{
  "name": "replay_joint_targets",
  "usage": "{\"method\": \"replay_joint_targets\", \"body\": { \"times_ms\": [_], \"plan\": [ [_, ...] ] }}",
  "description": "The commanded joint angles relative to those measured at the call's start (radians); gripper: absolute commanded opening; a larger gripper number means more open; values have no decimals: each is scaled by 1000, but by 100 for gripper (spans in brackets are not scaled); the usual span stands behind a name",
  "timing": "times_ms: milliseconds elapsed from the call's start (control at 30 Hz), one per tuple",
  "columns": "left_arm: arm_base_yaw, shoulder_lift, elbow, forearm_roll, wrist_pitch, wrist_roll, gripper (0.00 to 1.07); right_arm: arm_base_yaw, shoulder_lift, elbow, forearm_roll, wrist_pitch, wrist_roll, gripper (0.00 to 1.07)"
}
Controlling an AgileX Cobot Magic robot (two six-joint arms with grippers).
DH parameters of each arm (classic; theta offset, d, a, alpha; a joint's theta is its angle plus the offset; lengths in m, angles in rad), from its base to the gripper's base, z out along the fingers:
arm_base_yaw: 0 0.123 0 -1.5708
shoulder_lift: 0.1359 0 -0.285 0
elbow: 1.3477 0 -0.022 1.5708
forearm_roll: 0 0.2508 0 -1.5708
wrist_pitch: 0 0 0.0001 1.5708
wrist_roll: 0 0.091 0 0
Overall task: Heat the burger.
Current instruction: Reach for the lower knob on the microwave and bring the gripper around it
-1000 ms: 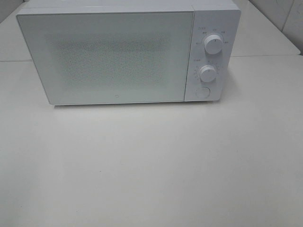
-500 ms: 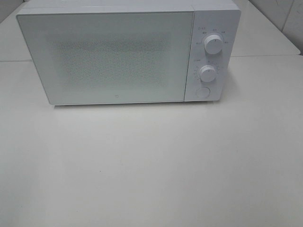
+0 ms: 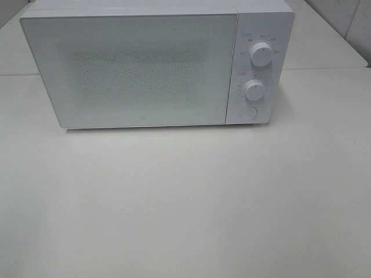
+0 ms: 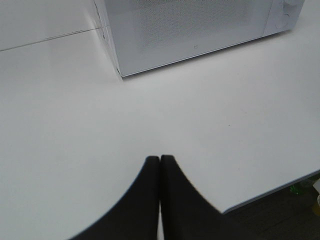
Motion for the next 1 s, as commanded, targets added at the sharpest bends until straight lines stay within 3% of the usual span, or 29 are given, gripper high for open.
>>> {"method": "replay_joint_targets", "body": {
  "times_ms": [33, 1000],
  "plan": [
    [3, -21, 1, -4, -15, 1, 0, -2, 88, -10, -1, -127, -11, 62],
    [3, -21, 1, -4, -15, 1, 0, -2, 731, -9, 0, -907, -11, 62]
  ]
}}
